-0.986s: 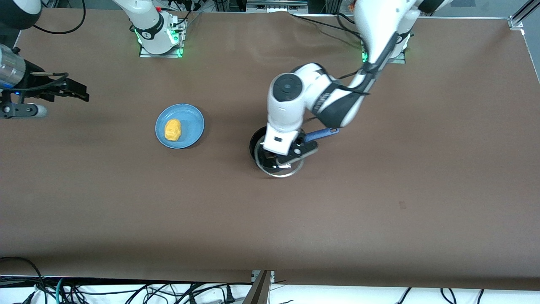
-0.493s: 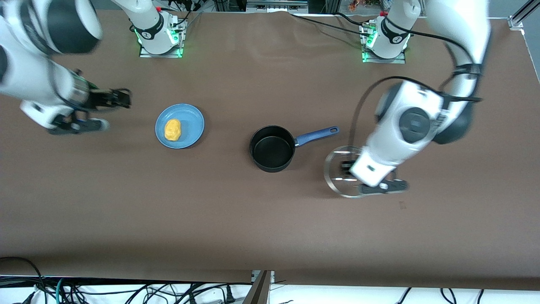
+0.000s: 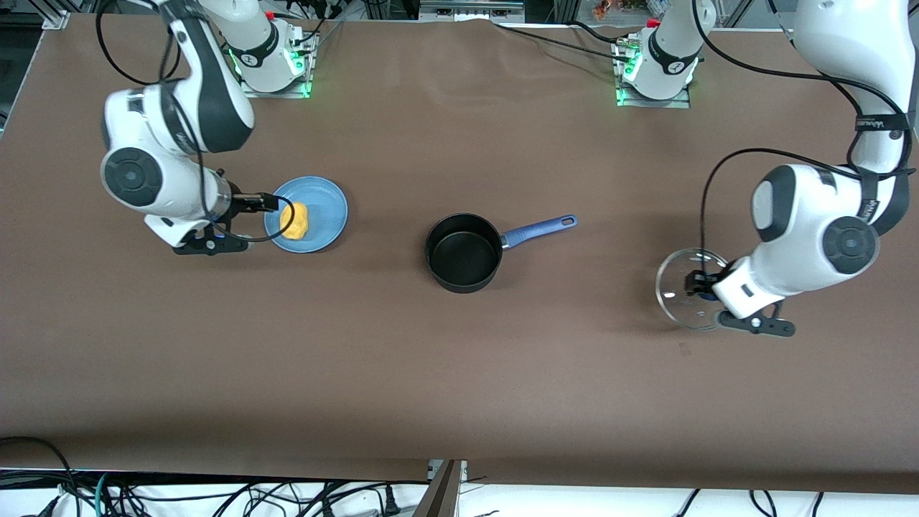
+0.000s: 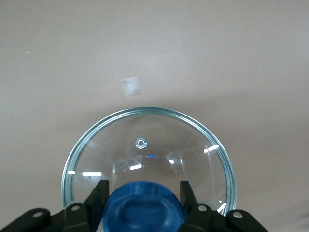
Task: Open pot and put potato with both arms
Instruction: 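Lower the lid with the left gripper while the right gripper grasps the potato, then carry the yellow potato with the right gripper into the saucepan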
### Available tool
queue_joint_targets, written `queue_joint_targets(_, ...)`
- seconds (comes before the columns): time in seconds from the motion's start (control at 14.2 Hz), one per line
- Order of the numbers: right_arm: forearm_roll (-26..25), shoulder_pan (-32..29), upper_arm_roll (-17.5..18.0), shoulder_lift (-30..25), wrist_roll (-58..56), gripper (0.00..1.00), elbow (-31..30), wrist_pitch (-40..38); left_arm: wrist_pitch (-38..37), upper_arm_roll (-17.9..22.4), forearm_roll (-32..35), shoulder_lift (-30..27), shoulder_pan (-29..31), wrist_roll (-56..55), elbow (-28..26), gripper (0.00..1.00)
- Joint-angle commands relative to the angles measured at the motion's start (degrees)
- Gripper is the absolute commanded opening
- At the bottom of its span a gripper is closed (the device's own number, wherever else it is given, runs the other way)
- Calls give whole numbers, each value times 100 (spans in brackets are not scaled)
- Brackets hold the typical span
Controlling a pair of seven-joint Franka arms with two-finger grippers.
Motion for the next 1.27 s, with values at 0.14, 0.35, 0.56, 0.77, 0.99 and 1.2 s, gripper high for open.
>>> queue_joint_targets(0.14,-8,58,189,-73,436,100,-1571,2326,1397,379,-561,-261,9,1196,-1272,52)
queue_joint_targets(0.35,-8,102,234,243,568,100,-1669,2723,2153,388,-561,-200,9,1205,-1791,53)
queue_joint_targets(0.56,-25,173,225,542,569,100,-1740,3084,2621,379,-570,-138,79,1205,-2056,53)
queue_joint_targets(0.77,-34,216,217,631,551,87,-1740,3093,2604,379,-605,-76,88,1188,-2030,82)
queue_joint_targets(0.99,-34,243,216,648,507,36,-1722,3041,2071,379,-640,-269,149,1082,-1768,100)
queue_joint_targets(1.2,-52,252,234,517,507,34,-1504,2639,185,371,-684,-472,141,662,-707,100)
